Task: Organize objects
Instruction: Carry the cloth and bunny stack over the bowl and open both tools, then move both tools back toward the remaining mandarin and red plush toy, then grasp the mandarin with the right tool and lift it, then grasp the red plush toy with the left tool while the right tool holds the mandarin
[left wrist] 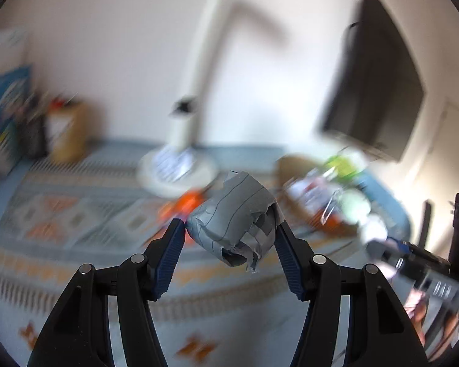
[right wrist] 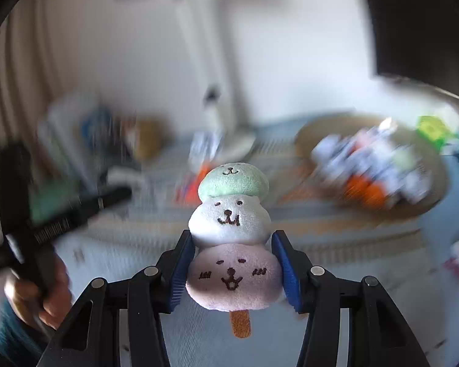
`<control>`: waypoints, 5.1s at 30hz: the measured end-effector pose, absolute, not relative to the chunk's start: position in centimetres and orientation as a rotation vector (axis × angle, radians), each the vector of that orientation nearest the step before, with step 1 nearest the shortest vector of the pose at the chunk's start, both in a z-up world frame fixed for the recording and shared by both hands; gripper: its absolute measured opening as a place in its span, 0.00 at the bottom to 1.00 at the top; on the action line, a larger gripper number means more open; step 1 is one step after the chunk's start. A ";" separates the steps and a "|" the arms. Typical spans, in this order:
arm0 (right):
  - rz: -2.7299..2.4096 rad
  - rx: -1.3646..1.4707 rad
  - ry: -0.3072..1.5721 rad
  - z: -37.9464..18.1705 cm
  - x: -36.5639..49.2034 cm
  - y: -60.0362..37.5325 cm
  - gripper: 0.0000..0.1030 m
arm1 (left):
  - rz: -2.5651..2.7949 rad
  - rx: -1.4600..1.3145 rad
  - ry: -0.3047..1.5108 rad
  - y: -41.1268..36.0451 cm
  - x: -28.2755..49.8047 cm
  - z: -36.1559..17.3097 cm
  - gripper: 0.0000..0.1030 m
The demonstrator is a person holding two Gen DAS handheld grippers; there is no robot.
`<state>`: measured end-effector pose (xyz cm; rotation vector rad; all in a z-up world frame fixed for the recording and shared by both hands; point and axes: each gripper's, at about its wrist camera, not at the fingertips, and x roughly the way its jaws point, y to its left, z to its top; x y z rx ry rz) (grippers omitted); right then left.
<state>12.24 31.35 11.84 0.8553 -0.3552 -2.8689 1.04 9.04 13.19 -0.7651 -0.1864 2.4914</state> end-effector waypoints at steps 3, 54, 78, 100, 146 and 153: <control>-3.002 0.771 -0.425 15.6 11.8 36.6 0.50 | 2.433 -0.693 -0.127 13.9 -0.4 15.8 0.56; -3.004 1.092 0.011 2.6 6.6 24.2 1.00 | 2.729 -1.016 -0.407 -1.2 0.7 3.3 0.99; -2.992 1.142 0.043 2.2 6.2 23.9 1.00 | 2.689 -1.031 -0.492 -2.2 0.4 3.0 0.99; -2.538 1.292 -0.407 6.7 -7.2 24.6 0.71 | 2.505 -1.200 -0.102 10.4 -7.6 2.8 0.99; -2.605 1.183 -0.393 1.3 -8.6 26.4 0.39 | 2.737 -1.383 -0.139 2.3 -10.4 1.9 0.91; -2.617 1.185 -0.361 1.3 -8.4 25.9 0.39 | 2.572 -1.230 -0.262 4.4 -9.3 3.1 0.92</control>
